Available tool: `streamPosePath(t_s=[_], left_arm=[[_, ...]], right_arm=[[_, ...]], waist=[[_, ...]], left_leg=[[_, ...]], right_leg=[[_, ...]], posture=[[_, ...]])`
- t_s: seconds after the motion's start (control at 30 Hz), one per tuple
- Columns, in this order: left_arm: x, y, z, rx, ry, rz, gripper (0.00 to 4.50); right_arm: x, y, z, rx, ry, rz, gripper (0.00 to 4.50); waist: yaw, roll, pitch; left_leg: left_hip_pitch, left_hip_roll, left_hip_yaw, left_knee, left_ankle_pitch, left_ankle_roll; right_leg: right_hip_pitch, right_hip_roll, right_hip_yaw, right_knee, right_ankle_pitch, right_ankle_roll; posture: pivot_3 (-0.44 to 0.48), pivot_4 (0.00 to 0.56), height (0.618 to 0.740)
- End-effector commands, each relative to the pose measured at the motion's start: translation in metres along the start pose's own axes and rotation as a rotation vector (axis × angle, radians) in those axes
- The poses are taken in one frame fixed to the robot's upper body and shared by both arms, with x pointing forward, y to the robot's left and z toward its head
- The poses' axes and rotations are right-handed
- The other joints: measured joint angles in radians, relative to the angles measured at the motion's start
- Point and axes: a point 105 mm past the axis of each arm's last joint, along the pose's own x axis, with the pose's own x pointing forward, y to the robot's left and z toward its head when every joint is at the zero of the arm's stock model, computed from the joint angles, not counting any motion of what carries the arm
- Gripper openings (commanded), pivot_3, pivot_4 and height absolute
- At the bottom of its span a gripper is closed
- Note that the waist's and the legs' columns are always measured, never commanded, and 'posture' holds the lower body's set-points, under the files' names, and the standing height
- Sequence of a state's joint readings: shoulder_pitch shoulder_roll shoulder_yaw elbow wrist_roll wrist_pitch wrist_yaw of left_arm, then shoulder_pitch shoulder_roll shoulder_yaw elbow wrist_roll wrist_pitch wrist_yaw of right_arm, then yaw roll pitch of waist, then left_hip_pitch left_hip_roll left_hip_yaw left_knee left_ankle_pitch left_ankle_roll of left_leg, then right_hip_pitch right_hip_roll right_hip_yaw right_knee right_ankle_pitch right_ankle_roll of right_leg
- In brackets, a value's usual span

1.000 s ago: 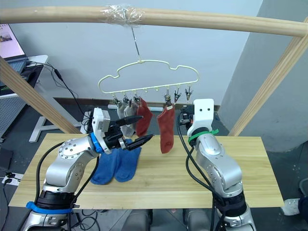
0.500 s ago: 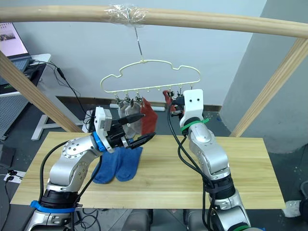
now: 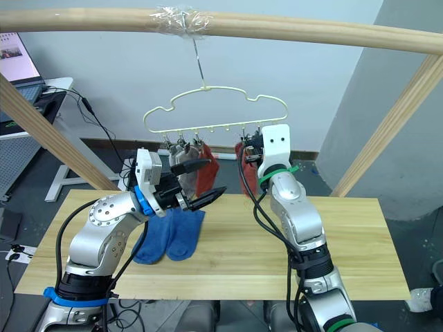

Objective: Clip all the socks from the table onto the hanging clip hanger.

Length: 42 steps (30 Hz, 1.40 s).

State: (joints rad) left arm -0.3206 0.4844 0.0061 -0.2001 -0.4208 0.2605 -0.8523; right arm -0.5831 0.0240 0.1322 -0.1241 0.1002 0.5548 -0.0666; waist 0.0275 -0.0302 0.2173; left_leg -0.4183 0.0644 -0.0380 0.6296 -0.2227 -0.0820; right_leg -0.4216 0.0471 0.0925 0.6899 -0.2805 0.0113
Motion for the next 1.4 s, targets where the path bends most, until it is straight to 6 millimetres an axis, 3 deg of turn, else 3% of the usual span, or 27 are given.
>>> streamPosePath(t_s=[0.03,0.4,0.87,1.4], left_arm=[[0.003,-0.004,0.017,0.034,-0.050,-0.018,4.50],[0.000,-0.005,0.014,0.030,-0.053,-0.016,4.50],[0.000,-0.005,0.011,0.026,-0.053,-0.016,4.50],[0.002,-0.007,0.011,0.032,-0.053,-0.026,4.50]], right_arm=[[0.004,0.008,0.023,0.006,-0.081,0.025,1.24],[0.005,0.023,0.023,0.026,-0.077,0.065,1.24],[0.008,0.010,0.015,-0.008,-0.045,0.002,1.24],[0.011,0.014,0.022,-0.003,-0.069,0.012,1.24]], waist=[[0.000,0.000,0.000],[0.002,0.000,0.000],[0.004,0.000,0.000],[0.004,0.000,0.000]], left_leg=[[0.000,0.000,0.000,0.000,0.000,0.000],[0.000,0.000,0.000,0.000,0.000,0.000],[0.000,0.000,0.000,0.000,0.000,0.000],[0.000,0.000,0.000,0.000,0.000,0.000]], right_leg=[[0.000,0.000,0.000,0.000,0.000,0.000],[0.000,0.000,0.000,0.001,0.000,0.000],[0.000,0.000,0.000,0.001,0.000,0.000],[0.000,0.000,0.000,0.002,0.000,0.000]], posture=[[0.219,0.176,0.740],[0.230,0.169,0.740],[0.232,0.175,0.740],[0.227,0.175,0.740]])
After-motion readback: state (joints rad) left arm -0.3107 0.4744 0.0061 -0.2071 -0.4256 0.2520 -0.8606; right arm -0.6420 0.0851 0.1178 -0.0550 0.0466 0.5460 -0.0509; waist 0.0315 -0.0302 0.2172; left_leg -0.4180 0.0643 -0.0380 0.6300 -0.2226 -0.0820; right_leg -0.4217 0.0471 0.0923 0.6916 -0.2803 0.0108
